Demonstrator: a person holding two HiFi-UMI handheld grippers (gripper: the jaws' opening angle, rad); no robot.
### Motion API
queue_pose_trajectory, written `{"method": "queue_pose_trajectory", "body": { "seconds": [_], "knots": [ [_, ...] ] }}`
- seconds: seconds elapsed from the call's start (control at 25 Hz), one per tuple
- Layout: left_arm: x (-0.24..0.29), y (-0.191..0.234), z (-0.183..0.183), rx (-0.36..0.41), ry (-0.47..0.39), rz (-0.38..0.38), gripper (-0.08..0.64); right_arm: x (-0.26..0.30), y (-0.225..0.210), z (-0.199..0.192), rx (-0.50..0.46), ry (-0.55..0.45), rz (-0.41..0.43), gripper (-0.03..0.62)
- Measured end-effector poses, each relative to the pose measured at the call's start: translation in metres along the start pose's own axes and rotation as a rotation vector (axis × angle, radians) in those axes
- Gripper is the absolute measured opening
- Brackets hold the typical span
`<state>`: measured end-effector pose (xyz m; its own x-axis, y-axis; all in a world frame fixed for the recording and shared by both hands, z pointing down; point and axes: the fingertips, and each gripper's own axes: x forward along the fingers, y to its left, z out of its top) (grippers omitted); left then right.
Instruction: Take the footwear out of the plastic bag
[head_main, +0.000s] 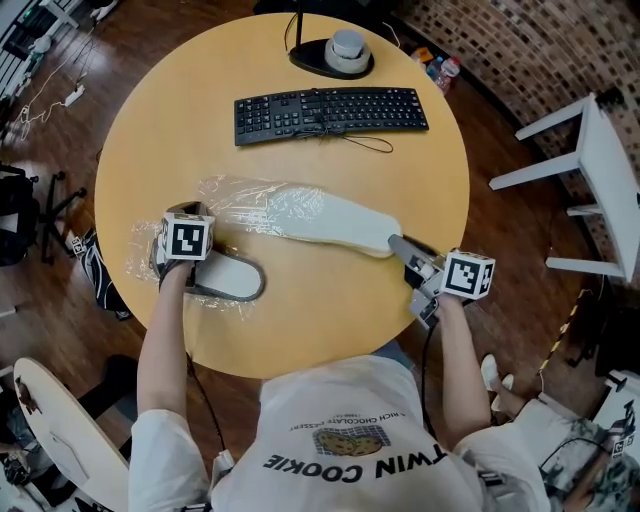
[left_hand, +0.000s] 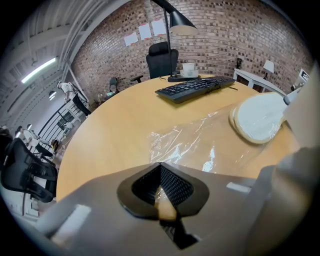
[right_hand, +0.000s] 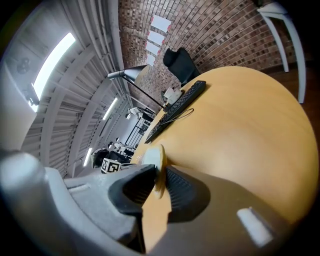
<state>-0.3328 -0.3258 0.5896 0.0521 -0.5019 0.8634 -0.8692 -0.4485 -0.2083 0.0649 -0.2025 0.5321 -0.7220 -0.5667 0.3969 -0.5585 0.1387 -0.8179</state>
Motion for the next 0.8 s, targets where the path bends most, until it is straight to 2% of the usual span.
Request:
{"method": "queue_pose_trajectory", "body": {
  "seconds": [0.4, 0.8],
  "knots": [
    [0.000, 0.003, -0.001, 0.006, -0.003, 0.020, 0.000, -0.037, -0.005, 0.003, 0.005, -0.021, -0.012, 0.067],
    [-0.002, -0.001, -0.001, 0.004, 0.001, 0.005, 0.000, -0.100, 0.005, 0.031, 0.019, -0.118, -0.010, 0.060]
  ]
}}
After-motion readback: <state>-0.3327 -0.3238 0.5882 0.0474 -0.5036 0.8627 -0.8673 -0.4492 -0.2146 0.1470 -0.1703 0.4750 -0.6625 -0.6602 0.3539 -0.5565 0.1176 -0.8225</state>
